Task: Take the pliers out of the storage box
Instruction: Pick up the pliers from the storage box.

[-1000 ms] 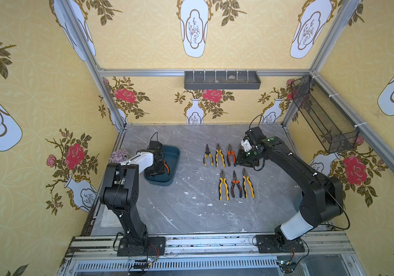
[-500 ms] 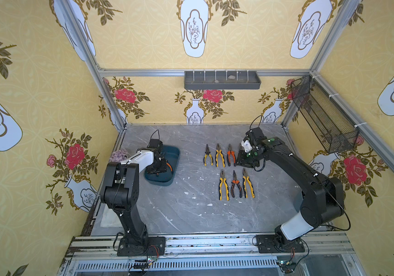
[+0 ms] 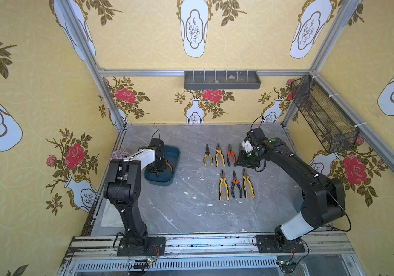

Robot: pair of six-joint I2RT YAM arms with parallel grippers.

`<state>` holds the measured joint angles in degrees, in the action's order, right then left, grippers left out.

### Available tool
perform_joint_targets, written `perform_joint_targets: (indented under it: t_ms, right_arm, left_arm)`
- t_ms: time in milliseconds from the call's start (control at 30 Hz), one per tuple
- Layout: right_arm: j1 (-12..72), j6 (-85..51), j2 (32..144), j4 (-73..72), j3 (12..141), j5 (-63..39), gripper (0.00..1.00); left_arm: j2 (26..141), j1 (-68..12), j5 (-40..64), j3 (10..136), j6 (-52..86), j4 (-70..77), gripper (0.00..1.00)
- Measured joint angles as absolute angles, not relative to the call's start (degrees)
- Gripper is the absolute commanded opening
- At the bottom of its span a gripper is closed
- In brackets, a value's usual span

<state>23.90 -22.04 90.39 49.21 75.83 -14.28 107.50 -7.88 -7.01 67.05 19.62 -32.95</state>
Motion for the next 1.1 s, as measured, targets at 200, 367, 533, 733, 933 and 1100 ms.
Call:
perform_joint_targets:
  t_ms: [200,367,533,733,933,1100]
  right_arm:
    - [23.86,-22.04,90.39,49.19,75.83,-14.37,0.38]
    - [23.86,-22.04,90.39,49.17,75.83,-14.39,0.38]
    - [23.86,-22.04,90.32,49.19,75.79,-14.39,0.38]
    - [23.59,-22.02,89.56,49.23,75.81,-14.26,0.37]
    - [23.68,-22.06,89.93,49.47,77.54,-14.41,0.42]
    - [25.56,-22.63,91.44,49.52,81.32,-14.46,0.44]
  left_arm:
    - [105.78,-8.14,-7.31,64.34,21.04,-31.77,0.32]
    - [105.86,-8.16,-7.46,64.62,21.12,-31.79,0.15]
    - [107.48,-8.16,-7.88,67.31,20.14,-33.76,0.0]
    - [104.47,-8.34,-7.99,66.72,20.1,-35.64,0.0]
    - [93.14,-11.33,-11.94,65.47,18.39,-37.1,0.0]
    - [85.8,-15.81,-15.29,63.29,16.73,-36.56,0.0]
